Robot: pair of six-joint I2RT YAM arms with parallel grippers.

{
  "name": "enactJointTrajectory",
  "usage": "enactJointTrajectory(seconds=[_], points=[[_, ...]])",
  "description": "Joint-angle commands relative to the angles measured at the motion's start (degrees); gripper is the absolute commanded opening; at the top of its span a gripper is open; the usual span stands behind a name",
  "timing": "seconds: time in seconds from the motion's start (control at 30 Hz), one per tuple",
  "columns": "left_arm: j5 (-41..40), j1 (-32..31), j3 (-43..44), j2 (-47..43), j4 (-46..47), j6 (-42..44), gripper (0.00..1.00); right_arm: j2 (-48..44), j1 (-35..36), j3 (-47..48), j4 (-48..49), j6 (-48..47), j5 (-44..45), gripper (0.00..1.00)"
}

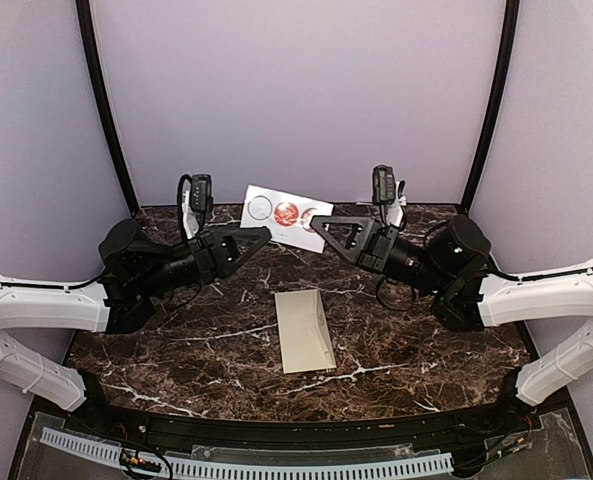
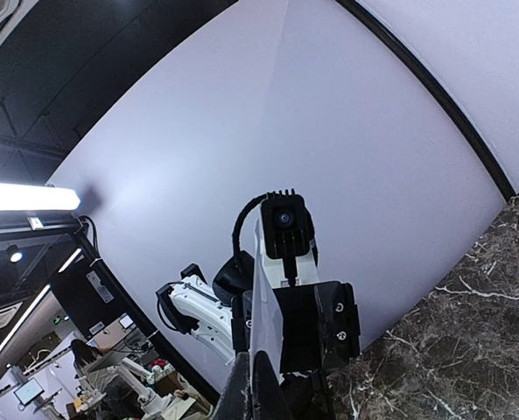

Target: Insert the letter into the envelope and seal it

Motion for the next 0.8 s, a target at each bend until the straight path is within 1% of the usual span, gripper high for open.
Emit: enactJointTrajectory(seconds=[0.0, 0.13, 0.2, 0.27, 0.47, 0.53, 0.57, 0.63, 0.73, 0.77], points=[[0.2, -0.4, 2.0, 0.2, 4.3, -0.5, 0.30, 0.4, 0.5, 1.0, 1.9, 0.4, 0.5, 0.00], [0.5, -0.5, 2.4, 0.5, 4.8, -0.9, 0.28, 0.5, 0.5, 1.1, 1.4, 0.3, 0.6, 0.00], [0.4, -0.5, 2.4, 0.7, 4.9, -1.0, 0.24, 0.6, 0.5, 1.2, 1.1, 0.4, 0.5, 0.00], [0.7, -0.5, 2.5, 0.8, 4.9, -1.1, 0.22, 0.8, 0.5, 1.2, 1.0, 0.4, 0.5, 0.00], [0.9, -0.5, 2.7, 1.1, 5.0, -1.4, 0.19, 1.2, 0.5, 1.4, 0.4, 0.6, 0.5, 0.00], [1.0, -0.5, 2.7, 1.2, 5.2, -1.6, 0.14, 1.3, 0.5, 1.5, 0.1, 0.5, 0.6, 0.00], [1.0, -0.5, 2.7, 1.3, 5.3, -1.8, 0.06, 1.3, 0.6, 1.5, 0.0, 0.5, 0.5, 0.00], [1.0, -0.6, 2.6, 1.5, 5.3, -2.1, 0.00, 1.0, 0.6, 1.5, -0.7, 0.2, 0.8, 0.00], [0.1, -0.5, 1.3, 0.7, 5.1, -2.8, 0.00, 0.1, 0.5, 1.7, -3.9, -1.5, 1.4, 0.00], [-1.0, -0.5, 1.1, 0.5, 4.2, -3.0, 0.00, -0.5, 0.3, 1.7, -5.8, -2.2, 1.9, 0.02]])
